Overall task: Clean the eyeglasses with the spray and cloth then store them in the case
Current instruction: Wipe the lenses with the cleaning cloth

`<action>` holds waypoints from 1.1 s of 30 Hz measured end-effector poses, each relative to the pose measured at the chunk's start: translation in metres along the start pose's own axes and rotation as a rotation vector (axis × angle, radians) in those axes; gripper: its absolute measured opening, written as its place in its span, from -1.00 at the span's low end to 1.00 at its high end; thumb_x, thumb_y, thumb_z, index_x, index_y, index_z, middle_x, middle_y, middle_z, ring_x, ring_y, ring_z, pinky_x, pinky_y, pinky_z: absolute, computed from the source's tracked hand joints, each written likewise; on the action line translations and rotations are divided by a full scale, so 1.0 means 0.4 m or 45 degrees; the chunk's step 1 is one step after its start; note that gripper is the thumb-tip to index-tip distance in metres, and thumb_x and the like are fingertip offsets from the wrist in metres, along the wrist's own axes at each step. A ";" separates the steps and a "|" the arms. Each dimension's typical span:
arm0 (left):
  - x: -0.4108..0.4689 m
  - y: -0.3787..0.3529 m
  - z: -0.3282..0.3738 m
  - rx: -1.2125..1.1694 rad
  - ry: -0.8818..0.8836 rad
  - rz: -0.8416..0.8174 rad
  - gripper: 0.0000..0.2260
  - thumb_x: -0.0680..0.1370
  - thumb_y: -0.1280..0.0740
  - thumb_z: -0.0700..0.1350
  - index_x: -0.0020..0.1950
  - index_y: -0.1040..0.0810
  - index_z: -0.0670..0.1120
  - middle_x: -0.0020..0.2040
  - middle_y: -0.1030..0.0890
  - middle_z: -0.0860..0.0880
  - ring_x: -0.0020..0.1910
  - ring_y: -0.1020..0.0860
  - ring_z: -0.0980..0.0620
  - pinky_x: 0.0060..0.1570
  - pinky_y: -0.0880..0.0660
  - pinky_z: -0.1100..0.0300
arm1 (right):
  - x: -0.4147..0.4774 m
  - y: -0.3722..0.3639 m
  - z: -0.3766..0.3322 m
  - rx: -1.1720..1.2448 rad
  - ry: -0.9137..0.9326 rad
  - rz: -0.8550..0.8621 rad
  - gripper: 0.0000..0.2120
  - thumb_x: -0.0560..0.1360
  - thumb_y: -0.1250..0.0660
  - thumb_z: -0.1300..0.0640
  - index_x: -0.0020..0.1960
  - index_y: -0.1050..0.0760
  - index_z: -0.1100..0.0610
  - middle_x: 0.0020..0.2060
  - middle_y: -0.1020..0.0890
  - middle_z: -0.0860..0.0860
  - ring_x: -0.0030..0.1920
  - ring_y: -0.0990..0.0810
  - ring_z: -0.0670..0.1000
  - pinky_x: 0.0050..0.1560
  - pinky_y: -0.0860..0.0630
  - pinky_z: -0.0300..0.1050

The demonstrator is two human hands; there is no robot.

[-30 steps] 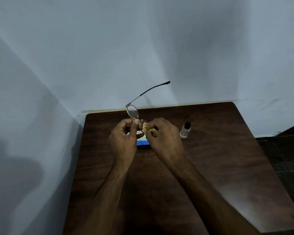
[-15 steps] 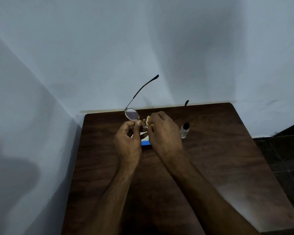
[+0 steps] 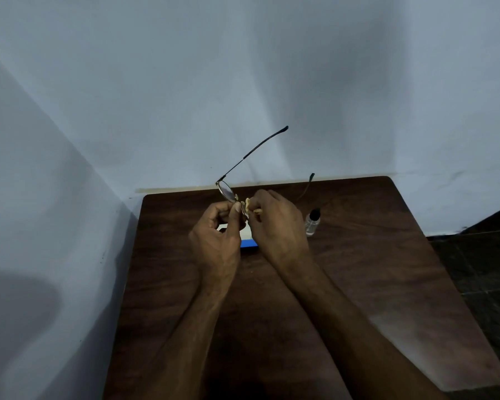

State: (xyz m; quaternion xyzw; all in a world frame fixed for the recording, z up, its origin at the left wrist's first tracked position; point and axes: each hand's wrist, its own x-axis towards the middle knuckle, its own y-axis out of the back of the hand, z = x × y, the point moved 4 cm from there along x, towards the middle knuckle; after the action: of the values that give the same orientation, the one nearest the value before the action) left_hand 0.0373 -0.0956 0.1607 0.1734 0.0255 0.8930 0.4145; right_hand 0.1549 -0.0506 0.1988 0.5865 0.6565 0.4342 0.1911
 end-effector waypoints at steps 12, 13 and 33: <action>-0.007 0.011 -0.003 0.032 -0.035 0.000 -0.92 0.63 -0.46 -0.11 0.04 -0.71 -0.11 -0.13 -0.73 0.12 -0.12 -0.71 0.17 -0.11 -0.65 0.16 | -0.021 0.010 -0.001 0.211 -0.054 0.068 -0.92 0.52 -0.48 0.16 -0.09 -0.58 0.08 -0.10 -0.61 -0.09 -0.15 -0.57 -0.11 -0.20 -0.48 -0.17; -0.005 0.015 -0.003 0.034 -0.039 0.012 -0.91 0.63 -0.46 -0.11 0.05 -0.71 -0.11 -0.12 -0.73 0.12 -0.11 -0.71 0.17 -0.10 -0.65 0.19 | -0.028 0.012 -0.001 0.254 -0.050 0.067 -0.92 0.51 -0.48 0.17 -0.11 -0.59 0.07 -0.13 -0.61 -0.10 -0.15 -0.57 -0.12 -0.18 -0.52 -0.16; -0.008 0.033 0.005 -0.017 -0.007 0.006 -0.91 0.62 -0.47 -0.11 0.05 -0.71 -0.12 -0.13 -0.74 0.09 -0.12 -0.73 0.14 -0.08 -0.67 0.15 | -0.043 0.022 -0.018 -0.003 0.053 0.061 -0.89 0.52 -0.45 0.20 -0.10 -0.53 0.09 -0.11 -0.58 -0.04 -0.15 -0.55 -0.02 -0.21 -0.38 -0.15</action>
State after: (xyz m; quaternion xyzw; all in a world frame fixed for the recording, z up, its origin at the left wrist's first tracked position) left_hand 0.0302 -0.1069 0.1641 0.1729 0.0179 0.8937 0.4136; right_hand 0.1589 -0.0700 0.2055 0.5927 0.6456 0.4516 0.1674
